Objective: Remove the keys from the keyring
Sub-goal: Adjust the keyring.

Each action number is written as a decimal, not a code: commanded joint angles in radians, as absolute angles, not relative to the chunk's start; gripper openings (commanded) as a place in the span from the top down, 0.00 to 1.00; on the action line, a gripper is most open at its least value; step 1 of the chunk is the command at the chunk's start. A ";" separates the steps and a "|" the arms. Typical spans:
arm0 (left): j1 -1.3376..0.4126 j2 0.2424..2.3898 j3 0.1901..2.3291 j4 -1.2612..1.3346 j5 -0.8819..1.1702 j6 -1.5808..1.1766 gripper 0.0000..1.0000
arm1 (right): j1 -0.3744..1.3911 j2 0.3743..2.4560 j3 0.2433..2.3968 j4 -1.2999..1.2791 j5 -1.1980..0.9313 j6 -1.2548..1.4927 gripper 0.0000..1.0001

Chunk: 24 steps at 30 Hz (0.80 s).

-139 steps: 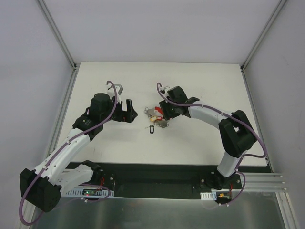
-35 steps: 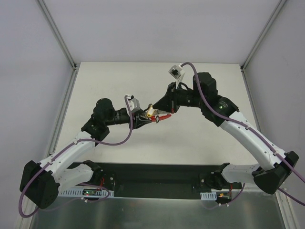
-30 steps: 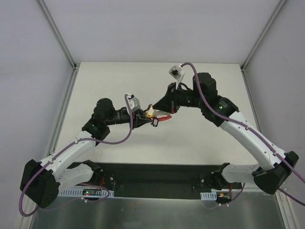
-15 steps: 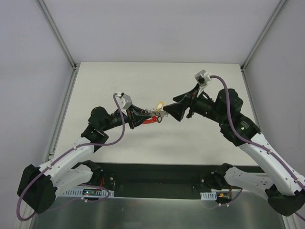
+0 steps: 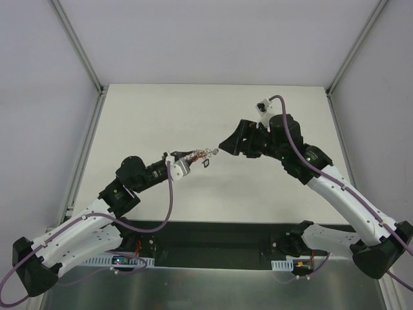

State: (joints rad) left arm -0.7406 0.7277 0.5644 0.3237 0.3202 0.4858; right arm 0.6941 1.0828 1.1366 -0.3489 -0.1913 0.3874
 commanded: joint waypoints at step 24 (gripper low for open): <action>-0.931 0.744 0.548 0.377 0.055 0.832 1.00 | 0.698 1.353 1.127 -0.226 -0.296 1.045 0.46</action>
